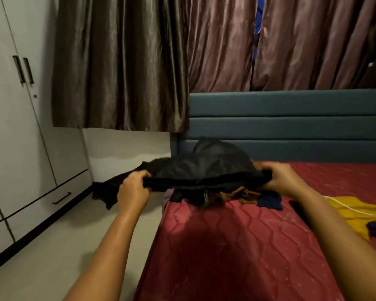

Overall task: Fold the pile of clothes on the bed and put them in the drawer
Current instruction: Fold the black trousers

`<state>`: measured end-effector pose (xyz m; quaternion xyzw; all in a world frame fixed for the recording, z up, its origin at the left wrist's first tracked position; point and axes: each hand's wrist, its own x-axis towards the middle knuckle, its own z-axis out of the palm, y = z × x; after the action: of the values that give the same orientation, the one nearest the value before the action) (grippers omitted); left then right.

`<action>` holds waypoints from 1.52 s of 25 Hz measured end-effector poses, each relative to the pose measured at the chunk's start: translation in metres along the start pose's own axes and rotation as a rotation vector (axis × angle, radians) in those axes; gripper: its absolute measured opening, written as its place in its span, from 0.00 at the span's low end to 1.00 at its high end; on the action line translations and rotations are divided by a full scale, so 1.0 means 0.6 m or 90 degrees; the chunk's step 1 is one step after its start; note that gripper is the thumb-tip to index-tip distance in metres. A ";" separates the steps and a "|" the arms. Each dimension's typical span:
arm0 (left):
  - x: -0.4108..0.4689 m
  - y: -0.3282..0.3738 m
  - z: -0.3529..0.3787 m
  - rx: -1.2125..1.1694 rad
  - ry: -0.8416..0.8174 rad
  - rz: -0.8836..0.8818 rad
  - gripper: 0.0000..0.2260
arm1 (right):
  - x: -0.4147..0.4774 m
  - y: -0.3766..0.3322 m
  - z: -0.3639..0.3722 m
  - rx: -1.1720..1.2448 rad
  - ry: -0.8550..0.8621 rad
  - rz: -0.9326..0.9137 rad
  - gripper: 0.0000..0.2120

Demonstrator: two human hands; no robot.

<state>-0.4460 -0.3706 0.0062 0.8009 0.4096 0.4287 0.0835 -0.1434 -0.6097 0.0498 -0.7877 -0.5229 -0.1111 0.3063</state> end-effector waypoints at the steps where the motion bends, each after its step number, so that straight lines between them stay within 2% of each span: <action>1: -0.045 -0.032 0.013 -0.038 -0.077 -0.036 0.10 | -0.048 0.022 0.043 0.080 -0.109 0.055 0.14; 3: -0.129 -0.085 0.019 -0.103 -0.196 -0.131 0.11 | -0.134 0.038 0.107 0.235 -0.328 0.175 0.13; 4: -0.159 -0.103 0.013 -0.135 -0.222 -0.180 0.11 | -0.165 0.034 0.123 0.315 -0.451 0.222 0.12; 5: -0.180 -0.117 0.002 -0.174 -0.233 -0.224 0.10 | -0.187 0.027 0.132 0.371 -0.527 0.245 0.10; 6: -0.190 -0.127 -0.013 -0.228 -0.236 -0.268 0.12 | -0.194 0.025 0.132 0.408 -0.556 0.242 0.14; 8: -0.182 -0.133 -0.043 -0.369 -0.233 -0.319 0.14 | -0.177 0.018 0.115 0.538 -0.494 0.262 0.33; 9: -0.170 -0.130 -0.056 -0.427 -0.233 -0.326 0.13 | -0.164 0.003 0.101 0.608 -0.420 0.271 0.40; 10: -0.155 -0.127 -0.062 -0.458 -0.241 -0.327 0.11 | -0.154 -0.017 0.087 0.620 -0.348 0.282 0.41; 11: -0.141 -0.122 -0.066 -0.468 -0.268 -0.321 0.10 | -0.145 -0.040 0.078 0.621 -0.306 0.286 0.37; 13: -0.124 -0.103 -0.076 -0.452 -0.357 -0.309 0.09 | -0.136 -0.069 0.067 0.604 -0.239 0.270 0.21; 14: -0.118 -0.097 -0.084 -0.461 -0.383 -0.307 0.09 | -0.137 -0.076 0.059 0.613 -0.232 0.257 0.18; 16: -0.104 -0.083 -0.118 -0.571 -0.378 -0.280 0.14 | -0.125 -0.081 0.027 0.662 -0.214 0.242 0.25; 17: -0.092 -0.075 -0.144 -0.666 -0.378 -0.256 0.19 | -0.120 -0.083 0.001 0.708 -0.201 0.211 0.23; 18: -0.076 -0.069 -0.164 -0.739 -0.387 -0.230 0.25 | -0.113 -0.091 -0.024 0.766 -0.186 0.178 0.13; 19: -0.059 -0.061 -0.178 -0.755 -0.396 -0.213 0.27 | -0.097 -0.093 -0.041 0.800 -0.169 0.152 0.09; 21: -0.024 -0.036 -0.169 -0.635 -0.386 -0.258 0.18 | -0.059 -0.112 -0.055 0.734 -0.125 0.200 0.10; 23: 0.005 -0.016 -0.122 -0.414 -0.314 -0.332 0.12 | -0.019 -0.121 -0.026 0.554 -0.094 0.285 0.08; 25: 0.025 0.006 -0.080 -0.296 -0.242 -0.311 0.12 | 0.014 -0.132 0.024 0.467 -0.030 0.326 0.09; 27: 0.025 0.040 -0.061 -0.266 -0.170 -0.279 0.10 | 0.026 -0.158 0.065 0.483 0.047 0.322 0.11; 29: 0.006 0.095 -0.054 -0.359 -0.149 -0.271 0.07 | 0.023 -0.210 0.086 0.571 0.078 0.309 0.11; 31: -0.030 0.159 -0.048 -0.509 -0.186 -0.265 0.02 | 0.010 -0.264 0.106 0.648 0.066 0.237 0.08; 34: -0.064 0.203 -0.046 -0.681 -0.180 -0.260 0.01 | -0.015 -0.315 0.114 0.637 0.076 0.115 0.13; 36: -0.068 0.203 -0.054 -0.811 -0.190 -0.256 0.05 | -0.021 -0.313 0.110 0.695 0.051 0.083 0.19; 38: -0.068 0.197 -0.060 -0.878 -0.215 -0.259 0.09 | -0.023 -0.303 0.107 0.756 -0.002 0.063 0.21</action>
<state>-0.4165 -0.4849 0.0605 0.5300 0.1691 0.4359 0.7075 -0.3206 -0.5333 0.0589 -0.5049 -0.4587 0.2161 0.6985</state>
